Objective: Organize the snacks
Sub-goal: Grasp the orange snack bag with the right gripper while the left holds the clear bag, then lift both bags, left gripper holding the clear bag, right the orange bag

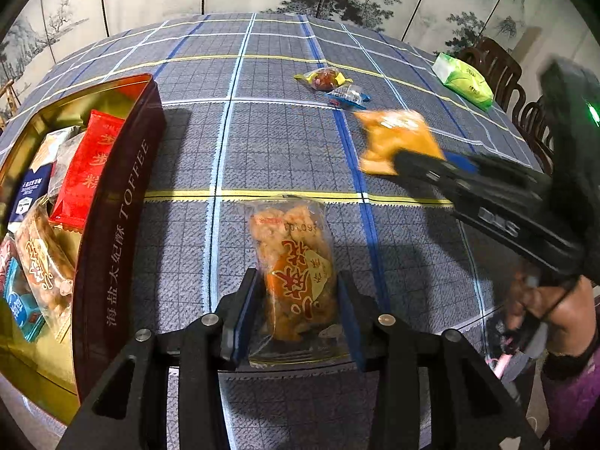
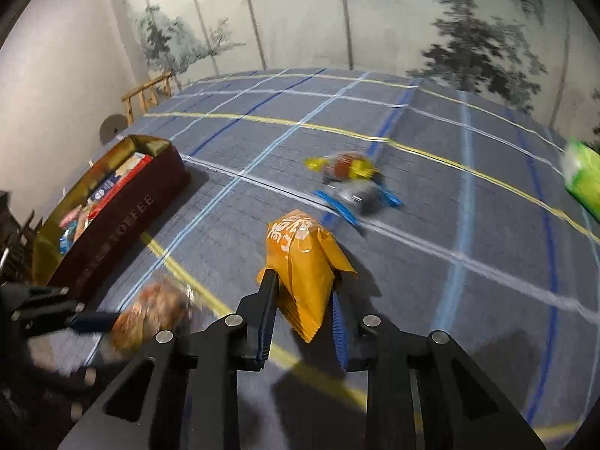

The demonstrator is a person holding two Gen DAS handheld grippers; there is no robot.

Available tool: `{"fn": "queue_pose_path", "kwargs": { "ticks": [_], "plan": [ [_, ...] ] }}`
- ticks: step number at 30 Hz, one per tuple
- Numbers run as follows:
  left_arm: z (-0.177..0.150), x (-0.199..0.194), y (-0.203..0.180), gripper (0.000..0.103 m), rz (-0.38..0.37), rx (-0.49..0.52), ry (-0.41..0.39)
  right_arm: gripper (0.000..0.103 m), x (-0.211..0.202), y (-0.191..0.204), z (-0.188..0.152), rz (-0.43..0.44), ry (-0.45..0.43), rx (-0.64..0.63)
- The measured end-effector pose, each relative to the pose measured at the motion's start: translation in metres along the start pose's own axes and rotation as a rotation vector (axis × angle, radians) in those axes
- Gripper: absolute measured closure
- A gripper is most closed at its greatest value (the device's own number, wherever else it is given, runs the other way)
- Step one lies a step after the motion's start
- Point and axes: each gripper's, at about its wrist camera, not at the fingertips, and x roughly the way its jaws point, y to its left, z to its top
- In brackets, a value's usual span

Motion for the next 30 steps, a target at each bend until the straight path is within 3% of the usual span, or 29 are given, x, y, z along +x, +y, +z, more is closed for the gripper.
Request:
{"fn": "queue_pose_path", "kwargs": {
  "ticks": [6, 7, 8, 10, 13, 16, 18, 19, 20, 23, 30],
  "plan": [
    [-0.002, 0.0, -0.005, 0.06, 0.02, 0.018, -0.002, 0.07, -0.024, -0.027, -0.028, -0.015, 0.01, 0.061],
    [-0.003, 0.0, -0.007, 0.059, 0.022, 0.021, -0.002, 0.057, -0.026, -0.03, -0.029, -0.016, -0.002, 0.077],
    [-0.004, 0.0, -0.008, 0.057, 0.025, 0.024, -0.003, 0.035, -0.03, -0.033, -0.029, -0.015, -0.022, 0.092],
    [-0.005, 0.001, -0.011, 0.052, 0.034, 0.037, -0.003, 0.015, -0.033, -0.034, -0.025, -0.039, -0.052, 0.098],
    [-0.005, 0.002, -0.013, 0.05, 0.039, 0.043, -0.004, 0.015, -0.029, -0.029, -0.013, -0.05, -0.064, 0.093],
    [-0.005, 0.001, -0.011, 0.05, 0.032, 0.033, -0.001, 0.015, -0.008, -0.027, -0.008, -0.079, -0.005, 0.089],
    [-0.004, 0.0, -0.006, 0.05, 0.012, 0.006, 0.003, 0.029, 0.001, -0.027, -0.014, -0.068, 0.011, 0.089],
    [-0.004, -0.001, -0.003, 0.049, 0.0, -0.008, 0.002, 0.05, -0.001, -0.024, -0.015, -0.099, 0.003, 0.064],
    [-0.004, -0.002, 0.0, 0.049, -0.012, -0.02, 0.001, 0.054, -0.002, -0.025, -0.016, -0.111, 0.003, 0.056],
    [-0.003, -0.003, 0.005, 0.049, -0.032, -0.041, 0.003, 0.055, -0.007, -0.032, -0.022, -0.134, -0.002, 0.07],
    [0.007, 0.003, 0.004, 0.048, 0.006, -0.012, 0.0, 0.055, -0.013, -0.047, -0.027, -0.161, -0.006, 0.107]
  ]
}}
